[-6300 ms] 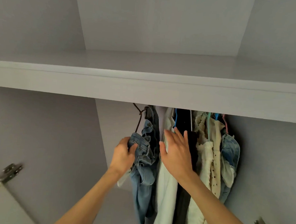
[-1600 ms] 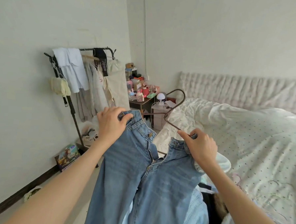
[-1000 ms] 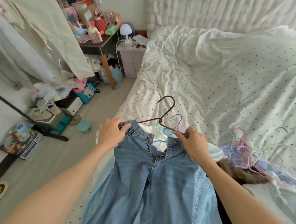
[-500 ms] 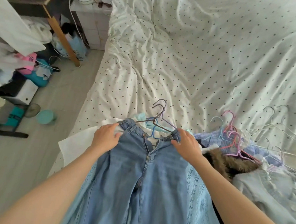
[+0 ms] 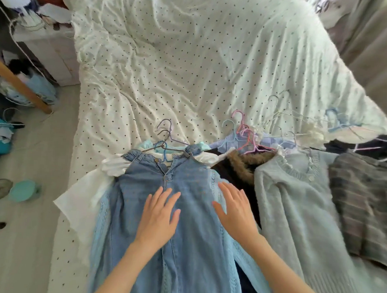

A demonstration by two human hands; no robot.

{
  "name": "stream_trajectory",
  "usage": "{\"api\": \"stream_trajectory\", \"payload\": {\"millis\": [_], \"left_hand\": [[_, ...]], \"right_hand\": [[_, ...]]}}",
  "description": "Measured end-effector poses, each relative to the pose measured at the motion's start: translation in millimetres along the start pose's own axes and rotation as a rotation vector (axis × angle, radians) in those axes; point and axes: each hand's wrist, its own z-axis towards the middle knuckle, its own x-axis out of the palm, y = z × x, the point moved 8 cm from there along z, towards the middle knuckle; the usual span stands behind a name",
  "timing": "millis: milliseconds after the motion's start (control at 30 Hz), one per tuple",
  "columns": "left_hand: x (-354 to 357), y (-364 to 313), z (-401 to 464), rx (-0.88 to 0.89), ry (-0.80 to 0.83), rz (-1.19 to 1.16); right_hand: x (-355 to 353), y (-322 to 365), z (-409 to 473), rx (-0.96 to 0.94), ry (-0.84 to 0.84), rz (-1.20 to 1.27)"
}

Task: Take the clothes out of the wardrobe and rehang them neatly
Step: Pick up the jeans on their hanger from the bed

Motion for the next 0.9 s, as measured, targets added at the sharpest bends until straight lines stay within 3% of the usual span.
{"api": "stream_trajectory", "payload": {"millis": [167, 500, 900], "left_hand": [[35.2, -86.2, -67.7, 0.163, 0.116, -0.028], [36.5, -278.1, -132.1, 0.555, 0.166, -0.054], [102.0, -578.0, -261.5, 0.978, 0.255, -0.133]], "right_hand": [[-17.0, -58.1, -124.3, 0.237, -0.074, 0.025], [-91.9, -144.0, -348.6, 0.656, -0.329, 0.147], [-198.0, -275.6, -638.6, 1.099, -0.665, 0.086]]}}
